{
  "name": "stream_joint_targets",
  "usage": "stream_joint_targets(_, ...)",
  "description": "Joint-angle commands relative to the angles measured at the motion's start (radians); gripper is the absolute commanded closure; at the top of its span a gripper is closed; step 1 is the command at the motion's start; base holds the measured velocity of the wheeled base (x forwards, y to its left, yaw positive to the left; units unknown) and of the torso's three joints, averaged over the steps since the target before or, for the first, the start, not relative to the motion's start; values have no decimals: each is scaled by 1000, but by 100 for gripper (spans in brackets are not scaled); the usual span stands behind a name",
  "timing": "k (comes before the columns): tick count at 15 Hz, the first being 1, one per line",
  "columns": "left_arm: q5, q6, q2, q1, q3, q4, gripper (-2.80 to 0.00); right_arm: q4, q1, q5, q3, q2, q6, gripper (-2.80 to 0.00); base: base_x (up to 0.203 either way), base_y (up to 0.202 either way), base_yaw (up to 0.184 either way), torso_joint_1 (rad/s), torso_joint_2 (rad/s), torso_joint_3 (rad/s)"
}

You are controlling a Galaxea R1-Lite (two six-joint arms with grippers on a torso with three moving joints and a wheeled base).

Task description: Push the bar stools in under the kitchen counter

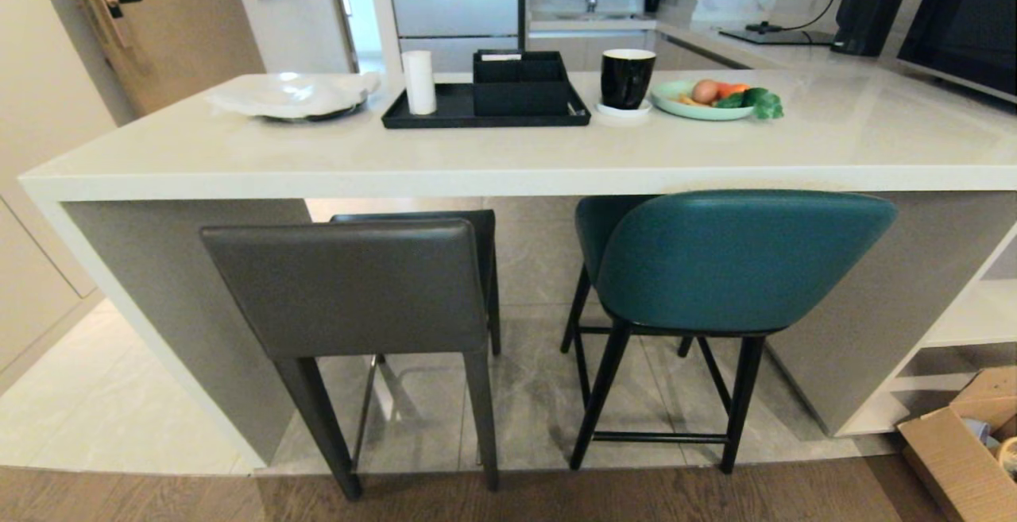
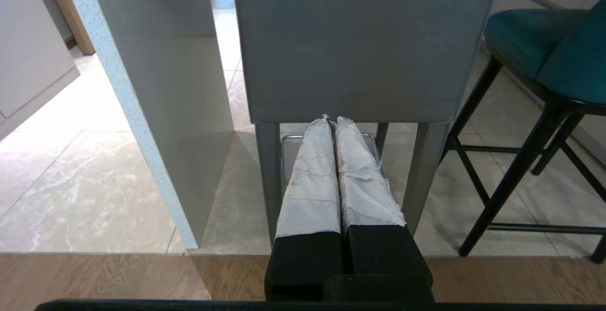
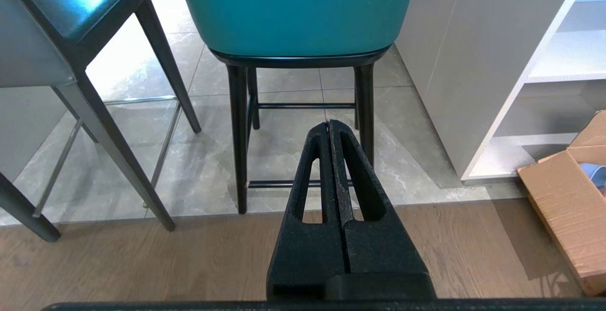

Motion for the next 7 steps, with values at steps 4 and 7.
stream_joint_targets(4, 0, 0, 2, 0, 40, -1, 0, -2, 0, 0, 2, 1, 0, 0, 0, 0, 0, 0, 0, 0)
stream_joint_targets(7, 0, 0, 2, 0, 40, -1, 0, -2, 0, 0, 2, 1, 0, 0, 0, 0, 0, 0, 0, 0)
